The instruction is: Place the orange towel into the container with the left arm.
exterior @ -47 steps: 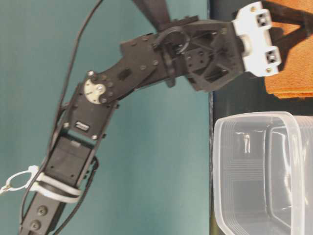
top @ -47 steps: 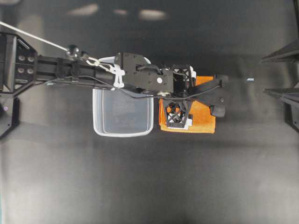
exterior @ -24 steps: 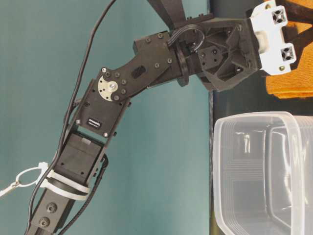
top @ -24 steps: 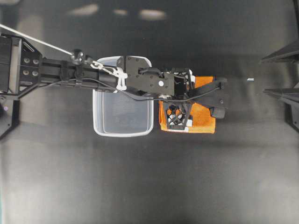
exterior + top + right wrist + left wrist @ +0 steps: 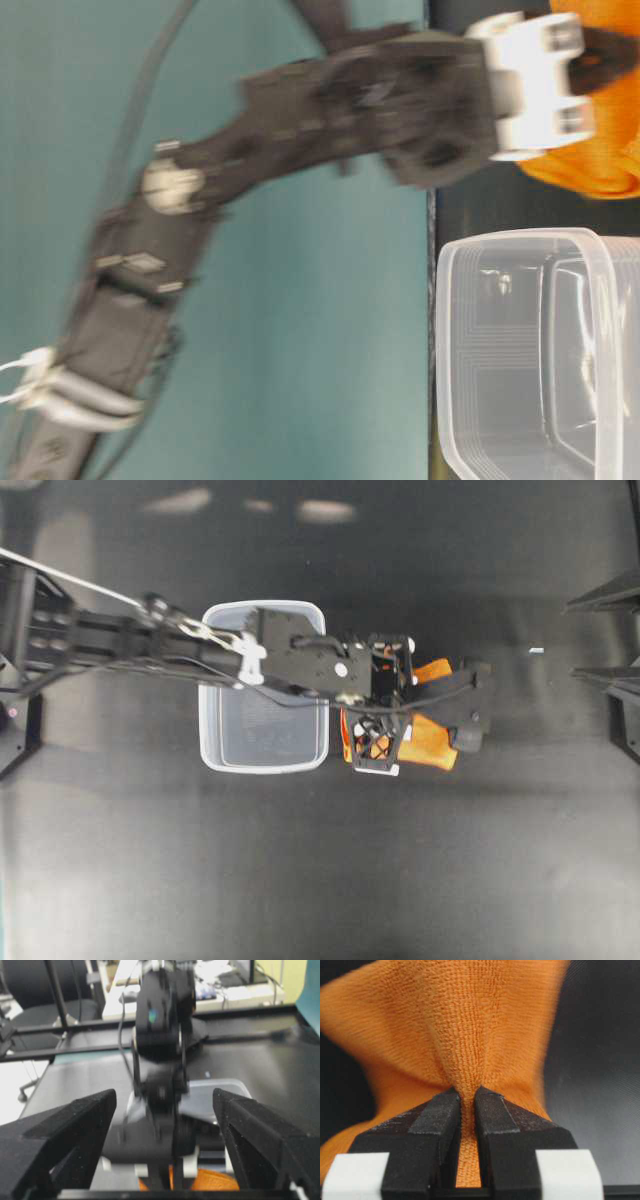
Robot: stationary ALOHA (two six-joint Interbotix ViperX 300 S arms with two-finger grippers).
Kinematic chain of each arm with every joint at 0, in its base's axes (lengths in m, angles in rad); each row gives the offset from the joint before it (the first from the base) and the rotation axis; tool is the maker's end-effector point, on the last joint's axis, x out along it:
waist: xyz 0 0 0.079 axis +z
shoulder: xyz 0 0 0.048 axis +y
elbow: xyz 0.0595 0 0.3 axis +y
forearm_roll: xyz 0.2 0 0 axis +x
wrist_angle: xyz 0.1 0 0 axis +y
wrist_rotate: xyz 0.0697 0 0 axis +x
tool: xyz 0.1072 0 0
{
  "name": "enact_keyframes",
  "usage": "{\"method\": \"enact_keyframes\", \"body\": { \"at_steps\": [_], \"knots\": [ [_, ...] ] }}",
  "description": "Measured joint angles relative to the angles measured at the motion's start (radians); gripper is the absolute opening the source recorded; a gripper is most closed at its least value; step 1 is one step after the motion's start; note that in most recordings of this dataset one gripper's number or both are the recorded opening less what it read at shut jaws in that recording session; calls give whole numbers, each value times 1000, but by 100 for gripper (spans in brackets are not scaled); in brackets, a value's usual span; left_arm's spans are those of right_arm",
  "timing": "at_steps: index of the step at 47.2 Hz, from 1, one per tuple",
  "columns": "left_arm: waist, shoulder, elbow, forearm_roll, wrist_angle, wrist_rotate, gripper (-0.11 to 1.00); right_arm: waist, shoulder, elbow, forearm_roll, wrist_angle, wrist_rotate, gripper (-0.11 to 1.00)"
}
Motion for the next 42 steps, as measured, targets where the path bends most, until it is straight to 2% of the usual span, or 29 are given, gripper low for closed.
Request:
{"method": "enact_keyframes", "body": {
  "at_steps": [11,16,20,27,34,42],
  "knots": [
    [-2,-239,-11,-2,163,0,6,0,-12,-5,0,2,0,76],
    [6,-353,23,-2,242,2,6,0,-12,-5,-2,2,-2,76],
    [23,-423,91,-2,272,0,6,0,-12,-5,0,2,0,76],
    [64,-505,258,0,238,0,6,0,-14,-5,0,2,8,76],
    [67,-566,426,0,138,3,6,2,-12,-5,0,2,18,76],
    [91,-592,552,0,64,3,6,0,-12,-5,0,2,20,76]
  ]
}}
